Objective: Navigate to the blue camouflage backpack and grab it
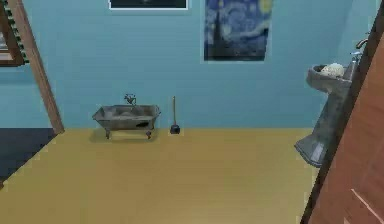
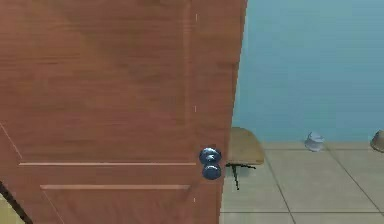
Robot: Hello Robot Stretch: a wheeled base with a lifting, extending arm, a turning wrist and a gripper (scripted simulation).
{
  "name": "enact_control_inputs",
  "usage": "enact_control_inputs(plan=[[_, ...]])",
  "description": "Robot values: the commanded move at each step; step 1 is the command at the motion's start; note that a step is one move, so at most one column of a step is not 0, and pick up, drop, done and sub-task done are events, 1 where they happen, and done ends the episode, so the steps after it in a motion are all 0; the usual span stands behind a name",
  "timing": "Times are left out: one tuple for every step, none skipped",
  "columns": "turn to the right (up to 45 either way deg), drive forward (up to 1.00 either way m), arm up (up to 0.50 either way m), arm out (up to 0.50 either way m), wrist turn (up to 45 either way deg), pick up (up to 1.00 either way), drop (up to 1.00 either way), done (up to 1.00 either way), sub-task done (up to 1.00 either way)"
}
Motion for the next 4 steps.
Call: enact_control_inputs(plan=[[-45.0,0.00,0.00,0.00,0.0,0.00,0.00,0.00,0.00],[-45.0,0.00,0.00,0.00,0.0,0.00,0.00,0.00,0.00],[-45.0,0.00,0.00,0.00,0.0,0.00,0.00,0.00,0.00],[-42.0,0.00,0.00,0.00,0.0,0.00,0.00,0.00,0.00]])
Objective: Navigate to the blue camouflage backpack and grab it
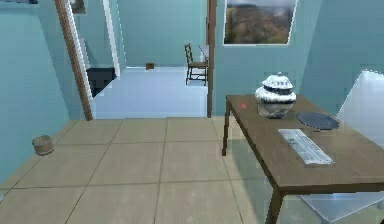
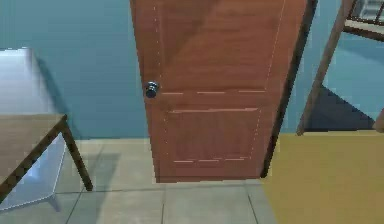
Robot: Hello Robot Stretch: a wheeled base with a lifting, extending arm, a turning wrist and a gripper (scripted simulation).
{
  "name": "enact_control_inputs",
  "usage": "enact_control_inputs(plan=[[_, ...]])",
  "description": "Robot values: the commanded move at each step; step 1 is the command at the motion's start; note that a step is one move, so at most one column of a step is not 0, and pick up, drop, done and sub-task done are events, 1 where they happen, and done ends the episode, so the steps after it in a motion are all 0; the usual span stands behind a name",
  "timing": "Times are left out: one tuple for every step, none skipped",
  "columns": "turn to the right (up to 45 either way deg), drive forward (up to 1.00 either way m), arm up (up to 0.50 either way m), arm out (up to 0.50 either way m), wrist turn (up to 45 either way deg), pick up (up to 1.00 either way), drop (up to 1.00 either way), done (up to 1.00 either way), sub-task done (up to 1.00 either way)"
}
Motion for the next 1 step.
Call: enact_control_inputs(plan=[[0.0,1.00,0.00,0.00,0.0,0.00,0.00,0.00,0.00]])
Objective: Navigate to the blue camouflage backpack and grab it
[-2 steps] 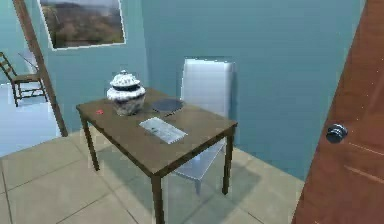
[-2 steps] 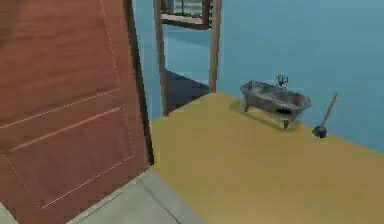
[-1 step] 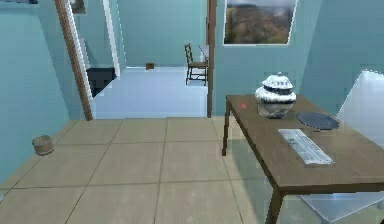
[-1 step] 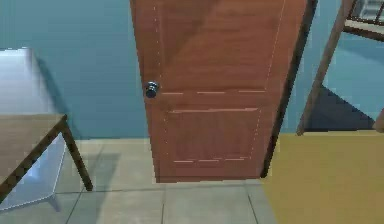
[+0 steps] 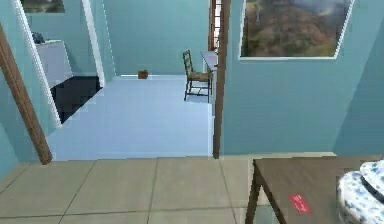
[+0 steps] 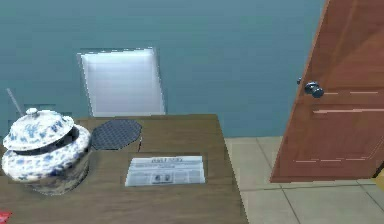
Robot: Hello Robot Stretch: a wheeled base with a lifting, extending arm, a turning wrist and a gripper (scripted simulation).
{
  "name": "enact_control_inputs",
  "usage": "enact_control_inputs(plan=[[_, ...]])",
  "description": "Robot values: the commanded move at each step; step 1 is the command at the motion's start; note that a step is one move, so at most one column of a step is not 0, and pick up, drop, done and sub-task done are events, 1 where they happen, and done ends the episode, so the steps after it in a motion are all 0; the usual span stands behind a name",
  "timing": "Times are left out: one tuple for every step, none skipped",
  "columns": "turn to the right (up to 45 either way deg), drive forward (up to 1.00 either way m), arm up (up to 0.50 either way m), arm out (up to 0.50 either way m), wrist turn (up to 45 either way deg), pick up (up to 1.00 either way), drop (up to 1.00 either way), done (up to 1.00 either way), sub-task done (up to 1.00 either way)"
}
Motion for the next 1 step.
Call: enact_control_inputs(plan=[[-3.0,0.00,0.00,0.00,0.0,0.00,0.00,0.00,0.00]])
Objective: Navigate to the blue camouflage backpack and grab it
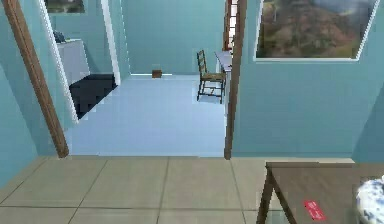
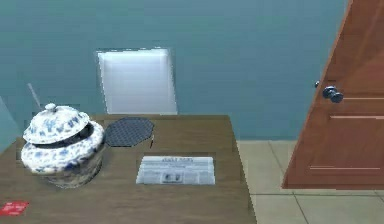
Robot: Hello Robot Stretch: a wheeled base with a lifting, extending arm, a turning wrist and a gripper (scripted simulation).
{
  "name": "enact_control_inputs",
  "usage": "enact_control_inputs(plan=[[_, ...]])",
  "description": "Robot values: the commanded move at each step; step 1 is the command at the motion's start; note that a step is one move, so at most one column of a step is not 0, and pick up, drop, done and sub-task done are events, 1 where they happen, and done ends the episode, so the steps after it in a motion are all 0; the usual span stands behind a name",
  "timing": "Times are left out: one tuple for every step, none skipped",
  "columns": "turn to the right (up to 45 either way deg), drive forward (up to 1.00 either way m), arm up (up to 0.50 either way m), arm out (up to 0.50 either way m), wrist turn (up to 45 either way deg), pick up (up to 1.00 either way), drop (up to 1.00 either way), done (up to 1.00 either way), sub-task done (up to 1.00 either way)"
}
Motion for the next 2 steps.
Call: enact_control_inputs(plan=[[0.0,1.00,0.00,0.00,0.0,0.00,0.00,0.00,0.00],[6.0,0.00,0.00,0.00,0.0,0.00,0.00,0.00,0.00]])
